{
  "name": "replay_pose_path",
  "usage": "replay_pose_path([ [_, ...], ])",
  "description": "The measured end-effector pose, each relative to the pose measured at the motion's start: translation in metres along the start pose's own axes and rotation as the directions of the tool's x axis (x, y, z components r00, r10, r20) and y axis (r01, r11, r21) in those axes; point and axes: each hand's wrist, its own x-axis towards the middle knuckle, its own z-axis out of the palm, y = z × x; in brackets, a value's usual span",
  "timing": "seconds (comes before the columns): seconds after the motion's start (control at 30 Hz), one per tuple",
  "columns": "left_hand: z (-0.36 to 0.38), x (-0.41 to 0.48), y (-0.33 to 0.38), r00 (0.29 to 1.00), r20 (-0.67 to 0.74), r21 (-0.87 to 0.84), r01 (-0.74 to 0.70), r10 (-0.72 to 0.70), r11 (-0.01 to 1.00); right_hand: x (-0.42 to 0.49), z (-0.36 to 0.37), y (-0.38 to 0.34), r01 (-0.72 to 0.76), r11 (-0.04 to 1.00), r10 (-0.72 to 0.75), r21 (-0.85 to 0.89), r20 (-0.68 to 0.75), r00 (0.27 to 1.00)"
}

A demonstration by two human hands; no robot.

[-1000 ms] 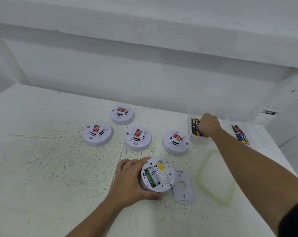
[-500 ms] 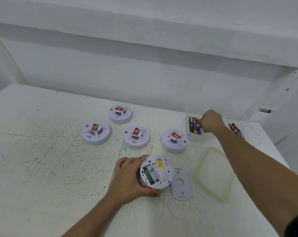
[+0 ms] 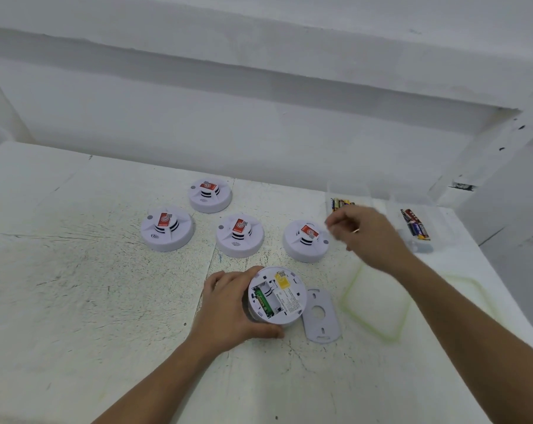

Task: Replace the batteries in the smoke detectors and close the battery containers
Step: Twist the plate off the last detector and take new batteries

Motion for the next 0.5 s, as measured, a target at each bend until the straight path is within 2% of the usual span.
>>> replay_pose_path([
  [0.1,0.001,0.001,-0.002,1.0,-0.003,0.001,-0.01,0.01,1.0,-0.029,0.029,-0.016,0.149,0.986,-0.126,-0.07,0.266,0.956],
  [0.2,0.005,0.002,-0.005,1.0,-0.019,-0.011,-0.025,0.025,1.0,-0.045,0.055,-0.02,0.321,0.943,-0.255,-0.089,0.43,0.866],
  [0.3,0.006,0.002,-0.007,1.0,-0.015,-0.007,-0.024,0.024,1.0,-0.048,0.069,-0.024,0.55,0.822,-0.424,-0.148,0.486,0.764],
  [0.37,0.006,0.002,-0.007,1.0,-0.008,-0.002,-0.022,0.022,1.0,-0.049,0.075,-0.026,0.715,0.67,-0.579,-0.202,0.461,0.672],
  [0.43,0.005,0.002,-0.006,1.0,0.006,-0.006,-0.017,0.017,1.0,-0.049,0.078,-0.023,0.787,0.563,-0.646,-0.253,0.458,0.61],
  [0.5,0.005,0.003,-0.007,1.0,0.014,-0.006,-0.021,0.021,1.0,-0.046,0.08,-0.022,0.798,0.522,-0.623,-0.301,0.504,0.598],
])
